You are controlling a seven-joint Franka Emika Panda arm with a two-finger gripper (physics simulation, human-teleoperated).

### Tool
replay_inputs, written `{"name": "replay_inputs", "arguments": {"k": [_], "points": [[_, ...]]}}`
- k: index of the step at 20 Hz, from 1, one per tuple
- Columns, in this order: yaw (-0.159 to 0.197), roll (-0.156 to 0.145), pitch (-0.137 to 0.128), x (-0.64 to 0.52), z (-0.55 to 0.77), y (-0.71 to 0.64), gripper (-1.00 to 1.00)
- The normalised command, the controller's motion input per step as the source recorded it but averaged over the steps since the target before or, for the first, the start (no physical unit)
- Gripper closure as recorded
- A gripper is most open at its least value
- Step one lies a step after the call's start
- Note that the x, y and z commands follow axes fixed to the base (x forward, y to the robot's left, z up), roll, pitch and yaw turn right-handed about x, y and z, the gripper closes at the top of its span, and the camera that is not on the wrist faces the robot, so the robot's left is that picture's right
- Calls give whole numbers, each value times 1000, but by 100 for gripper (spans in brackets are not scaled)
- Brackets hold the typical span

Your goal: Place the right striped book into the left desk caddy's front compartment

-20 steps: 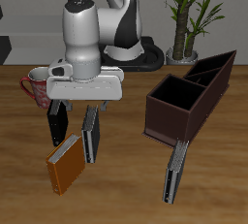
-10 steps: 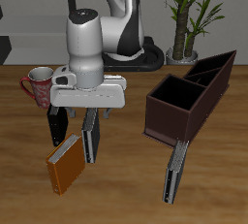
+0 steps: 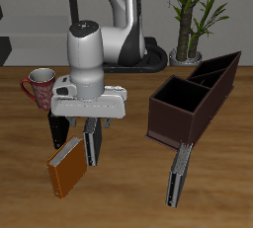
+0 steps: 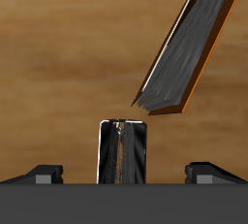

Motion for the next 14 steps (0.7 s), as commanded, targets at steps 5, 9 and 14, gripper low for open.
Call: {"name": "replay_inputs", "arguments": {"k": [5,9,14], "points": [[-4,0,20,-10,-208,82,-100],[-48,2,32,3,-217,11,-100],[-22,-26,17,12,-135,-130,-100]]}}
